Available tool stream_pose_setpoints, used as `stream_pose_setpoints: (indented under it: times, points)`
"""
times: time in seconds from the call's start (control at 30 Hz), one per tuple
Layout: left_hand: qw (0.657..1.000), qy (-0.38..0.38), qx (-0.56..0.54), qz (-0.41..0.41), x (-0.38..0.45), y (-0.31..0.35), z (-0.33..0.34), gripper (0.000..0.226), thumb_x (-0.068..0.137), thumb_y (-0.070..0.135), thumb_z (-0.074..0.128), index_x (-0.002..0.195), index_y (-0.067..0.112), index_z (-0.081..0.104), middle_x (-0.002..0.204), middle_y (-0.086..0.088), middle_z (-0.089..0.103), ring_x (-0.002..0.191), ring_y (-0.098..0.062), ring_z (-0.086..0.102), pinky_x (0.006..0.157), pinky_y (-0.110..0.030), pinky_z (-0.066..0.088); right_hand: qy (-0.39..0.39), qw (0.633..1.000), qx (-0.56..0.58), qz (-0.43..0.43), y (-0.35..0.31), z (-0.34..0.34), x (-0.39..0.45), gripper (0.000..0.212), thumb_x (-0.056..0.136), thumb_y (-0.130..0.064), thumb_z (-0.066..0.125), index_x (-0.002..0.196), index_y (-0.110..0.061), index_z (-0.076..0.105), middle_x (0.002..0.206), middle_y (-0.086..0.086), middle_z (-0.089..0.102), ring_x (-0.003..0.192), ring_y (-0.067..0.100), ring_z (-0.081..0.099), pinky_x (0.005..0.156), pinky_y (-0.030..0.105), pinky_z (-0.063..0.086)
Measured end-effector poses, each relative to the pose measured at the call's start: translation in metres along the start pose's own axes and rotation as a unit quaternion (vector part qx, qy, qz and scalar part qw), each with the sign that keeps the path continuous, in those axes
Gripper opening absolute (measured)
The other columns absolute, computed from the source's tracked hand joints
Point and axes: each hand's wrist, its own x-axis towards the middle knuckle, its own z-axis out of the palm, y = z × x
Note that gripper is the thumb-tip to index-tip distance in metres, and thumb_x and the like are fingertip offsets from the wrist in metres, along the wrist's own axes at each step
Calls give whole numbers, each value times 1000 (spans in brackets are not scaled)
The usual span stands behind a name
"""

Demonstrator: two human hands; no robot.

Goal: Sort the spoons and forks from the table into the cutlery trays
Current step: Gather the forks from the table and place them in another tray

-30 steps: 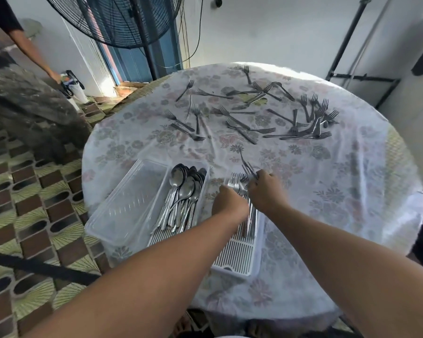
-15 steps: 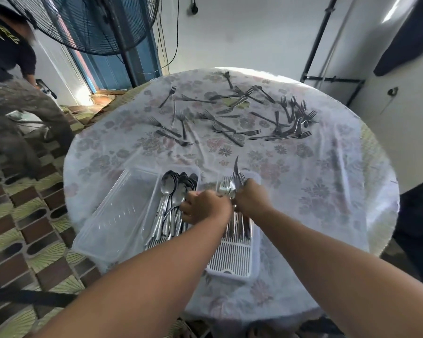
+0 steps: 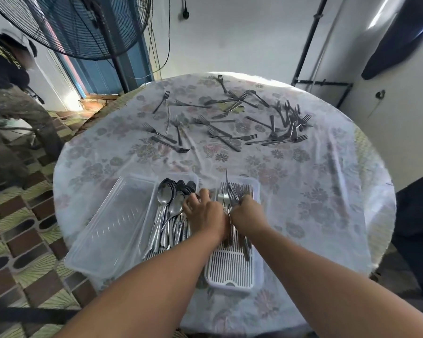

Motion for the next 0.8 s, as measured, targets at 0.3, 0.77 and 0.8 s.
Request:
stream_pose_setpoints:
  times: [0.3, 0.77, 0.8]
  points:
    - [997, 38, 42, 49, -5, -1, 2, 5, 86, 21, 70, 90, 22, 72, 147, -6, 37, 134, -36, 23, 118, -58, 11, 18, 999, 31, 5, 0, 3, 10, 23, 100, -15, 52, 82, -9, 63, 78, 8, 63, 68, 22, 54, 48, 25, 31]
    - [997, 61, -30, 47, 4, -12, -5, 22, 98, 43, 62, 114, 35, 74, 144, -4, 35, 130, -33, 22, 116, -52, 12, -31, 992, 121, -14, -7, 9, 14, 32, 99, -10, 52, 68, -10, 60, 64, 3, 58, 61, 20, 51, 52, 28, 35]
    - [998, 51, -32, 35, 5, -11, -4, 21, 98, 43, 62, 114, 35, 74, 144, -3, 34, 130, -32, 20, 117, -52, 11, -28, 992, 122, -17, -7, 8, 14, 34, 99, -10, 51, 65, -12, 56, 61, 2, 55, 59, 19, 49, 52, 28, 34]
